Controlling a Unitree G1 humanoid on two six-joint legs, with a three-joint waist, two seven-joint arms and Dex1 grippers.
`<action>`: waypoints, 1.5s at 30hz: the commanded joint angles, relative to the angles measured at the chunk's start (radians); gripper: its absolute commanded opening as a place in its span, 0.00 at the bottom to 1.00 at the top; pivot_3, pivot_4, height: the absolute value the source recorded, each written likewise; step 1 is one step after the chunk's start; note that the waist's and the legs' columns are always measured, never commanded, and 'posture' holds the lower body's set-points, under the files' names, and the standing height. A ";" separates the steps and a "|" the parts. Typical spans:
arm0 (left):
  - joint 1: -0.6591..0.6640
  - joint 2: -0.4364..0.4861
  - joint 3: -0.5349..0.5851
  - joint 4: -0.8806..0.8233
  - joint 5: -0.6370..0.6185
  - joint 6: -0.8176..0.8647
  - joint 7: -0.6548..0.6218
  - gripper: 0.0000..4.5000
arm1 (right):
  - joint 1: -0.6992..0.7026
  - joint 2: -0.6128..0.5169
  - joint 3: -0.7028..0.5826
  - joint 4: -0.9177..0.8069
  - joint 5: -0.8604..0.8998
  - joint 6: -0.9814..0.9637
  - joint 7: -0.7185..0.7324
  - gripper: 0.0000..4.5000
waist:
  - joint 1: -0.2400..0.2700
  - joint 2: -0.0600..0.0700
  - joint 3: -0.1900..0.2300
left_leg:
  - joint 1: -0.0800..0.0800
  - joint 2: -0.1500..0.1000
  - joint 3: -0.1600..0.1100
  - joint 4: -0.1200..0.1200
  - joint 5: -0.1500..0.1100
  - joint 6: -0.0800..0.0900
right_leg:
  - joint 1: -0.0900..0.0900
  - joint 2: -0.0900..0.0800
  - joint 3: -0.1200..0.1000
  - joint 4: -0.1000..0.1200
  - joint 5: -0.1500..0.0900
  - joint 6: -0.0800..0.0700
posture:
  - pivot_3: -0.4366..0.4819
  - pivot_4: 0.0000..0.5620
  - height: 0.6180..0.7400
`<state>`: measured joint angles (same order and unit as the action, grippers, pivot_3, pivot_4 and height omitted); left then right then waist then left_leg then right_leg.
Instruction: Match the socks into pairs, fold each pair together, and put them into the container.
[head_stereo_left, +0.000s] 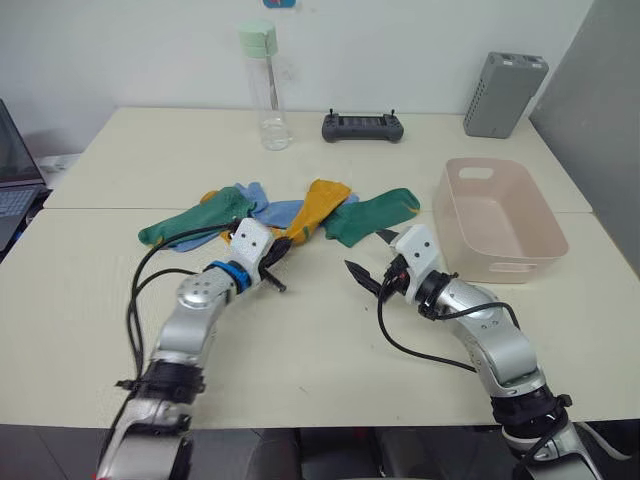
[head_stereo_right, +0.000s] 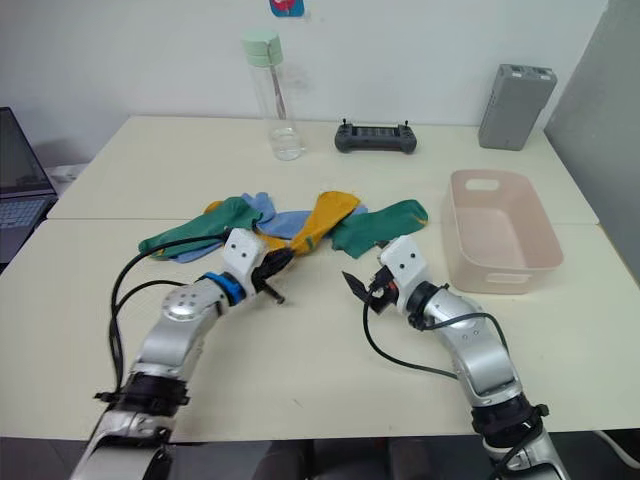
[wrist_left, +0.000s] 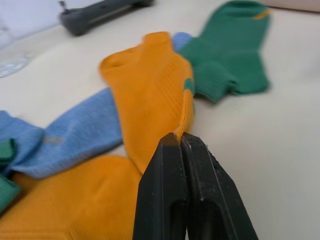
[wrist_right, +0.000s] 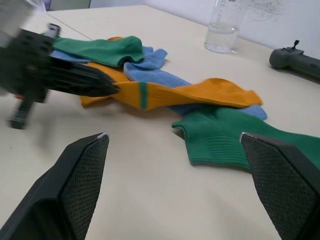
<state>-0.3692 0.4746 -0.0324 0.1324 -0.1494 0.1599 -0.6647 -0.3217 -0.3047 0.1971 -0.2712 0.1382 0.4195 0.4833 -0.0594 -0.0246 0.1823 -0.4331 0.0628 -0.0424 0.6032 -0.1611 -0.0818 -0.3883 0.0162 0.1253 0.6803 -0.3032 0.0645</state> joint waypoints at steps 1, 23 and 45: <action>0.058 0.074 0.005 -0.212 -0.138 0.125 -0.159 0.00 | 0.001 -0.031 -0.057 -0.045 0.027 -0.012 0.025 1.00 | 0.002 0.000 0.000 | 0.000 0.000 0.000 0.000 0.000 0.000 | 0.000 0.000 0.000 0.000 0.000 0.000 | 0.48 0.27 1.00; 0.080 0.194 -0.161 -0.497 -0.389 0.523 -0.391 0.54 | 0.083 -0.192 -0.158 -0.119 0.169 0.043 0.156 1.00 | 0.001 -0.001 0.001 | 0.000 0.000 -0.001 0.000 0.000 0.000 | 0.000 0.000 -0.001 0.000 -0.002 -0.003 | 0.48 0.27 1.00; -0.241 -0.005 -0.114 0.235 0.035 0.086 -0.082 0.95 | 0.168 -0.229 -0.004 -0.240 0.357 0.418 0.239 1.00 | 0.003 -0.001 0.001 | -0.001 0.000 -0.001 0.004 0.000 0.000 | 0.000 0.000 -0.001 0.000 0.000 0.001 | 0.48 0.27 1.00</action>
<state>-0.5954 0.4681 -0.1540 0.3782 -0.1274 0.2641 -0.7522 -0.1402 -0.5415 0.1918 -0.4788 0.4859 0.8343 0.7345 -0.0568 -0.0259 0.1831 -0.4344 0.0625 -0.0438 0.6068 -0.1611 -0.0815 -0.3881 0.0166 0.1247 0.6807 -0.3031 0.0656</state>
